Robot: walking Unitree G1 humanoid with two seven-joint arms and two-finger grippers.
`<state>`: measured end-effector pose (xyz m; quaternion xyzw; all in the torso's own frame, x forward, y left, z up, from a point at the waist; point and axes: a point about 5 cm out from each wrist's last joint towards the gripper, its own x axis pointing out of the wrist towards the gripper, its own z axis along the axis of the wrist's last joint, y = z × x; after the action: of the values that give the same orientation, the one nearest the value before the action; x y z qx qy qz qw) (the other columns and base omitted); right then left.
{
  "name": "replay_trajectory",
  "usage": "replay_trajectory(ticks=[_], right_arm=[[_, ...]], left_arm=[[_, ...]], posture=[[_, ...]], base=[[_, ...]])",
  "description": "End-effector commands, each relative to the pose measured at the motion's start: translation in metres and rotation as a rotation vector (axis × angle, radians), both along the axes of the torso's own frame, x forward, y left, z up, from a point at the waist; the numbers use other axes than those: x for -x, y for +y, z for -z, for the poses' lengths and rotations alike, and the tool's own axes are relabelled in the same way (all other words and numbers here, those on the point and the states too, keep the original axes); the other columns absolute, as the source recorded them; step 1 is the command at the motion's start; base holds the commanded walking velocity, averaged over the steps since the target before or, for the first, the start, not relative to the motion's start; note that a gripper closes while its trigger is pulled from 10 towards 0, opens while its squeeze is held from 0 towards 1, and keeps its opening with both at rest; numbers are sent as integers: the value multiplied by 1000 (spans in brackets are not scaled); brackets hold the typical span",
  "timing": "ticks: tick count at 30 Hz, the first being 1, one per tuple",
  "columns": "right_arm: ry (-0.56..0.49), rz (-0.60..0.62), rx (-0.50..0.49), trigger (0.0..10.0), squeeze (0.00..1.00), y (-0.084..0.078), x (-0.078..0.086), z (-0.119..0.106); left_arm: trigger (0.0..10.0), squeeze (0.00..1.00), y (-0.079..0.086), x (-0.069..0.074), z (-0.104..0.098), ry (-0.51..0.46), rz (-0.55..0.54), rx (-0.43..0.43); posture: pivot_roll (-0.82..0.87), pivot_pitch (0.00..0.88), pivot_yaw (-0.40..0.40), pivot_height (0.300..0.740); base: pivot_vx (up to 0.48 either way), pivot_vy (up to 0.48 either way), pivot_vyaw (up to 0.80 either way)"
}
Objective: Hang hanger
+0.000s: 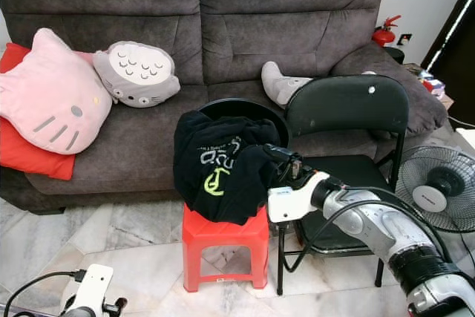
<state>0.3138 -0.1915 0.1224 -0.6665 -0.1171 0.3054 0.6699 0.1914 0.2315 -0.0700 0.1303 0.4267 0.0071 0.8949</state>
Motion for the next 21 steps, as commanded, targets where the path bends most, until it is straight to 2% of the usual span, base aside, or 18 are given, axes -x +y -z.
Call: replay_trajectory(ticks=[1, 8, 21], right_arm=[[-39, 2, -29, 10000, 0, 1, -5, -11], [-45, 11, -40, 10000, 0, 1, -7, -13], [-43, -61, -111, 10000, 0, 16, -3, -17]], left_arm=[[10000, 0, 0, 3, 2, 9, -9, 1], [10000, 0, 0, 3, 2, 7, -9, 0], [10000, 0, 1, 4, 2, 4, -6, -7]], posture=[[-28, 0, -18, 740], [-25, 0, -20, 740], [-25, 0, -18, 740]], base=[[0, 0, 0], [0, 0, 0], [0, 0, 0]])
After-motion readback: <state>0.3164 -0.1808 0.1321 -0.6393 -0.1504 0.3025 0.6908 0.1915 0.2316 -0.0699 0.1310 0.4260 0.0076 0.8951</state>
